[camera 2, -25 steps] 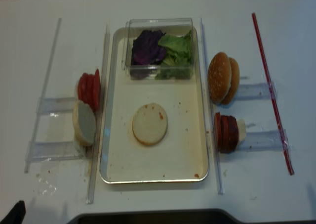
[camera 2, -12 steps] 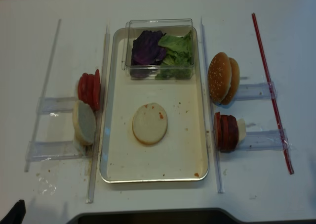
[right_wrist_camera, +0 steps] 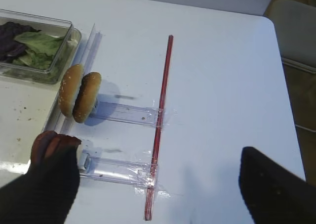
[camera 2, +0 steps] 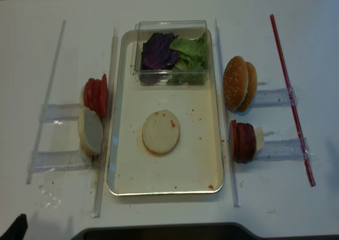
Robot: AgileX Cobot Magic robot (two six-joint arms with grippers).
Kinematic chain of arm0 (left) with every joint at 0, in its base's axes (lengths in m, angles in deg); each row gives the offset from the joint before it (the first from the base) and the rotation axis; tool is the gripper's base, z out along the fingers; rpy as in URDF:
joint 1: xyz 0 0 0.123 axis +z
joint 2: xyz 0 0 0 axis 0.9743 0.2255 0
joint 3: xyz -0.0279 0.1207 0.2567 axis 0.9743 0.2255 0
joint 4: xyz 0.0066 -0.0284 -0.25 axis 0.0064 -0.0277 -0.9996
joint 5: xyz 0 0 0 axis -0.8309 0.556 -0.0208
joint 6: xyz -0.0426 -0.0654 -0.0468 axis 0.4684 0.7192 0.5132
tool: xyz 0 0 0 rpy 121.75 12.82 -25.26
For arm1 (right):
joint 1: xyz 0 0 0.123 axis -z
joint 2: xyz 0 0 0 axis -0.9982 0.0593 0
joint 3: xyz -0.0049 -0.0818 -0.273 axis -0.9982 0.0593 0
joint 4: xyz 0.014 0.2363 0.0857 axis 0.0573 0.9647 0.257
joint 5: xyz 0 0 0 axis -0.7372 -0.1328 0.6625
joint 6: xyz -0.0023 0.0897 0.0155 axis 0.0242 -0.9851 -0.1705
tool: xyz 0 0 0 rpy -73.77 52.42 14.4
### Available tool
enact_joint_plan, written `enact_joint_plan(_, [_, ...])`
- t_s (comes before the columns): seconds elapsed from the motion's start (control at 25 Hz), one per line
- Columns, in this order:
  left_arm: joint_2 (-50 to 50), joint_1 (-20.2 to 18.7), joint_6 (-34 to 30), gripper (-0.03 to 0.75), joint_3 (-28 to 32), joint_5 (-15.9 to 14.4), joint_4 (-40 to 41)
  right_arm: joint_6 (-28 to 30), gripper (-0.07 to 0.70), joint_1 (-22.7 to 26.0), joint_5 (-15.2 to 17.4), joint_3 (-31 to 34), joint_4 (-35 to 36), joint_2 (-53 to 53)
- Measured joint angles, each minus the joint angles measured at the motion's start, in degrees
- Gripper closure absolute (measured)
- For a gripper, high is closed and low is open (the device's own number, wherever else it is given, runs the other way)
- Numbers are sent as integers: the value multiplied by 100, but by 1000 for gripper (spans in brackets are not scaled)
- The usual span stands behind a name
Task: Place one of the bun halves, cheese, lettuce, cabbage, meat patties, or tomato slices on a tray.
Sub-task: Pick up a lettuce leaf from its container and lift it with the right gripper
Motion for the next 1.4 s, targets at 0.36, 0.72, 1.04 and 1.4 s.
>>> enact_joint_plan(0.36, [0, 0, 0, 223, 0, 0, 0, 474, -5, 0, 228, -890, 848, 1233])
enact_joint_plan(0.72, [0, 0, 0, 223, 0, 0, 0, 1451, 6, 0, 480, -1809, 1959, 2607])
enact_joint_plan(1.04, [0, 0, 0, 223, 0, 0, 0, 1868, 28, -804, 557, -2708, 1856, 3957])
enact_joint_plan(1.4, [0, 0, 0, 223, 0, 0, 0, 1845, 28, -2037, 557, -3857, 985, 5490])
